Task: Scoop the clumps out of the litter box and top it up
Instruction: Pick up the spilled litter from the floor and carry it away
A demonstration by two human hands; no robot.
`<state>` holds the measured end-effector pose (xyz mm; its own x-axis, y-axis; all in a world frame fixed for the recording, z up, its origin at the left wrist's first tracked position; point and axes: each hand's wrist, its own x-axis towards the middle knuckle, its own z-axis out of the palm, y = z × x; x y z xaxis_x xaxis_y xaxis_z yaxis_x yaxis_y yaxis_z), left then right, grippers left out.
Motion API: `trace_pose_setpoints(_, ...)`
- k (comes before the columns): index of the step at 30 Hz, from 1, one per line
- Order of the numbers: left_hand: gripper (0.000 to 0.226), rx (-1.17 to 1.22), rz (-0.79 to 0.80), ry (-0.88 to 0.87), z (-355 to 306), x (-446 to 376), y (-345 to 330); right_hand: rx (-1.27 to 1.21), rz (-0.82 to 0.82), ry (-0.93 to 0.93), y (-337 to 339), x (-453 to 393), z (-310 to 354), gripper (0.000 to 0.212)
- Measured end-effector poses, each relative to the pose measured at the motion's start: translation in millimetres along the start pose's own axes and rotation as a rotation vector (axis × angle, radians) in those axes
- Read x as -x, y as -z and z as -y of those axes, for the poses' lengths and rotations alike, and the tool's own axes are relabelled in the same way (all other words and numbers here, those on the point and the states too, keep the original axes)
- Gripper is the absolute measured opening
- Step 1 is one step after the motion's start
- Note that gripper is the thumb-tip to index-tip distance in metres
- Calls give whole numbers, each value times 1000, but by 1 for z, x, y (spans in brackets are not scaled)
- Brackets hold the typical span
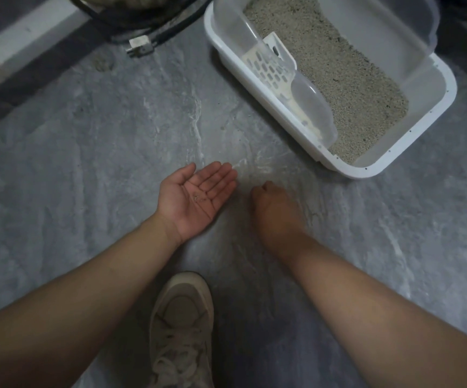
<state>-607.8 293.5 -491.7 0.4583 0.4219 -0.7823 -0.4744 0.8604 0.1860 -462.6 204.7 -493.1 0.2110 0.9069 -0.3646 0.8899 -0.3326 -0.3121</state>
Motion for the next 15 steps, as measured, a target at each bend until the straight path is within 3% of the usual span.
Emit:
trace_pose_setpoints(5,48,-1,-6,-10,0,1,-2,-29,50,28,-3,-3,-3,20)
trace_pose_setpoints(9,48,-8,20,-10,-1,8,-13,-197,-21,22,4,2,-2,5)
trace_pose_setpoints(15,42,-65,74,-7,-18,74,-83,-377,-144,-54,94,37,6,13)
